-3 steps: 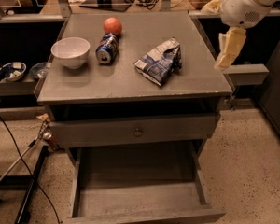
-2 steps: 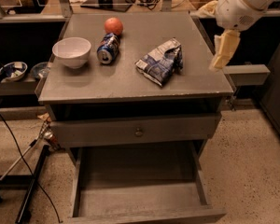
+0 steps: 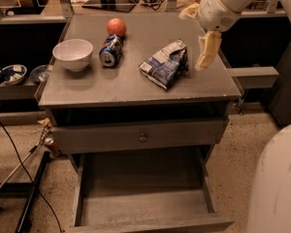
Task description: Place blue chip bag into middle drawer
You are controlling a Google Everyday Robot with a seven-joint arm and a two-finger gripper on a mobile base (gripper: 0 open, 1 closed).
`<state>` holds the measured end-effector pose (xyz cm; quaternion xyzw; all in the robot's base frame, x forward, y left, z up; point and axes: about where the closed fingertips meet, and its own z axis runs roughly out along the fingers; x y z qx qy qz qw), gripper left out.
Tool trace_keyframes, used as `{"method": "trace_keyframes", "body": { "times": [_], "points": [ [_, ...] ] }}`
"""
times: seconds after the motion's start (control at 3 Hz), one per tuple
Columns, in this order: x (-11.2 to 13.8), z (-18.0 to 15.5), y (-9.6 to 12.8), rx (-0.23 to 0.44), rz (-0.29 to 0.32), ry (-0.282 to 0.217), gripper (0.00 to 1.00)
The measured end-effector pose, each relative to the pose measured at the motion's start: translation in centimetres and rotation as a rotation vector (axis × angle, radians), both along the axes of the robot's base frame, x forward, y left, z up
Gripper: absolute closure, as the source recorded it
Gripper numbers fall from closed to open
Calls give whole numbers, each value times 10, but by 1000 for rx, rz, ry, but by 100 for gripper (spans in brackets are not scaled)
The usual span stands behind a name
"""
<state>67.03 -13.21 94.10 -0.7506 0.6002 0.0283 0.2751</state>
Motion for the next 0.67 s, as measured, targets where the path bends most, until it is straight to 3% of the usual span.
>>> {"method": "trace_keyframes", "body": {
  "times": [0.33, 0.67],
  "points": [
    [6, -3, 2, 4, -5, -4, 0],
    [46, -19, 39, 51, 45, -7, 0]
  ]
}}
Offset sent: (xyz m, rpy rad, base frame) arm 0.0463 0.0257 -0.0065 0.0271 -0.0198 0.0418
